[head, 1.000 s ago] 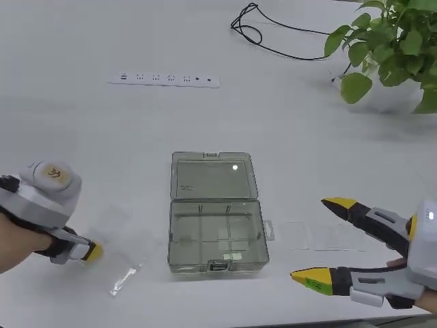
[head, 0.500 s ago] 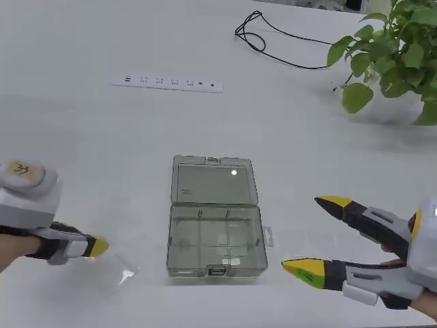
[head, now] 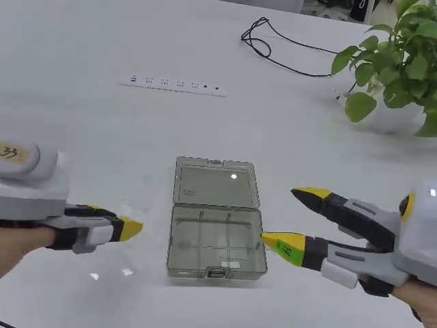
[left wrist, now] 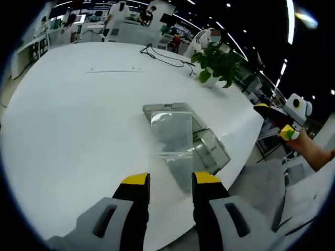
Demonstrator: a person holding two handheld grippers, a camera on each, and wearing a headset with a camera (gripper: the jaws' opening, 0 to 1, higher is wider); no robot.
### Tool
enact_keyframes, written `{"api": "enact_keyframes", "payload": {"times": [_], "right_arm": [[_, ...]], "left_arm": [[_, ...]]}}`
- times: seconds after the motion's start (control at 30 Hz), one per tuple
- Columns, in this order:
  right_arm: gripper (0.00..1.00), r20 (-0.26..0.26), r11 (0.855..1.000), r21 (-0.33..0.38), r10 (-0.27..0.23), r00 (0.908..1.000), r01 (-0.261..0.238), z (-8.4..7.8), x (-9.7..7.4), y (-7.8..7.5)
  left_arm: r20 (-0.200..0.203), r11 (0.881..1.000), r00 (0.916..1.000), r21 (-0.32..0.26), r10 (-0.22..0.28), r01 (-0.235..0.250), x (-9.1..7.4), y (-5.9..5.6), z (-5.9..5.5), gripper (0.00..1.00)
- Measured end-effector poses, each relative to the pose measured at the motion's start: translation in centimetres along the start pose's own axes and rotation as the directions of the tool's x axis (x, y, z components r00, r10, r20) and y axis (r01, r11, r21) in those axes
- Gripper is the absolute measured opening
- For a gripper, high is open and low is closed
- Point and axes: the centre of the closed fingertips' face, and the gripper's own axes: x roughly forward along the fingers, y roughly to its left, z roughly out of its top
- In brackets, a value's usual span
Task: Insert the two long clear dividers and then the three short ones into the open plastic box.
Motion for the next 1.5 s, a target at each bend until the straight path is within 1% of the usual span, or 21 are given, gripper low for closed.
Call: {"api": "enact_keyframes", "payload": {"times": [0.03,0.1,0.17,0.2,0.27,0.3,0.37,0.47,0.53,0.6,0.7,0.8,0.93,1.0,1.07,1.3,1.5], "right_arm": [[0.58,0.006,1.000,0.007,-0.002,1.0000,0.002,0.5,0.2,0.2],[0.57,0.011,1.000,0.022,-0.004,0.9999,0.004,1.0,0.6,0.6],[0.54,0.012,1.000,0.024,-0.005,0.9999,0.005,1.5,1.1,1.1],[0.53,0.015,1.000,0.026,-0.004,0.9999,0.004,1.6,1.2,1.3],[0.51,-0.002,0.999,0.038,-0.007,1.0000,0.007,1.4,1.7,1.3],[0.49,-0.003,0.999,0.038,-0.008,1.0000,0.008,1.4,1.8,1.4],[0.45,-0.020,0.999,0.045,-0.013,0.9997,0.014,1.0,2.2,1.4],[0.43,-0.024,0.998,0.053,-0.021,0.9995,0.022,0.9,2.7,1.6],[0.41,-0.037,0.998,0.063,-0.024,0.9990,0.026,0.7,3.1,1.7],[0.37,-0.039,0.996,0.082,-0.024,0.9990,0.027,0.5,3.5,1.8],[0.32,-0.060,0.992,0.120,-0.027,0.9978,0.034,0.0,4.1,2.1],[0.31,-0.072,0.990,0.138,-0.023,0.9971,0.033,-0.5,4.6,2.4],[0.26,-0.069,0.986,0.162,-0.022,0.9974,0.033,-0.6,5.0,2.7],[0.25,-0.074,0.983,0.182,-0.020,0.9970,0.034,-0.7,5.3,2.7],[0.25,-0.067,0.979,0.202,-0.021,0.9975,0.034,-0.6,5.5,2.8],[0.19,-0.062,0.972,0.233,-0.023,0.9978,0.037,-0.6,6.1,2.9],[0.16,-0.062,0.967,0.251,-0.029,0.9977,0.044,-0.6,6.3,3.0]], "left_arm": [[0.012,1.000,0.9998,0.006,-0.015,0.015,0.1,-0.7,0.2,0.30],[0.028,1.000,0.9991,0.006,-0.031,0.031,0.1,-1.5,0.6,0.30],[0.057,0.998,0.9967,0.006,-0.057,0.057,0.2,-2.7,1.1,0.30],[0.066,0.998,0.9958,0.004,-0.064,0.064,0.2,-3.1,1.3,0.30],[0.082,0.997,0.9933,0.008,-0.082,0.082,0.3,-4.0,1.7,0.30],[0.086,0.996,0.9924,0.014,-0.088,0.087,0.4,-4.3,1.8,0.30],[0.093,0.995,0.9906,0.021,-0.101,0.099,0.6,-5.1,1.9,0.30],[0.109,0.991,0.9853,0.030,-0.131,0.129,0.7,-6.4,2.3,0.30],[0.116,0.990,0.9830,0.034,-0.143,0.140,0.8,-7.0,2.4,0.30],[0.120,0.988,0.9807,0.040,-0.155,0.151,0.9,-7.7,2.5,0.30],[0.128,0.985,0.9770,0.048,-0.170,0.165,1.1,-8.5,2.7,0.30],[0.133,0.983,0.9744,0.056,-0.181,0.175,1.1,-9.1,3.0,0.30],[0.137,0.981,0.9719,0.072,-0.191,0.182,1.0,-9.6,3.2,0.30],[0.138,0.980,0.9718,0.085,-0.191,0.181,1.0,-9.7,3.4,0.30],[0.134,0.979,0.9723,0.096,-0.191,0.180,1.1,-9.8,3.4,0.30],[0.132,0.976,0.9712,0.119,-0.198,0.183,1.0,-10.2,3.5,0.30],[0.136,0.974,0.9693,0.122,-0.205,0.189,1.0,-10.4,3.6,0.30]]}}
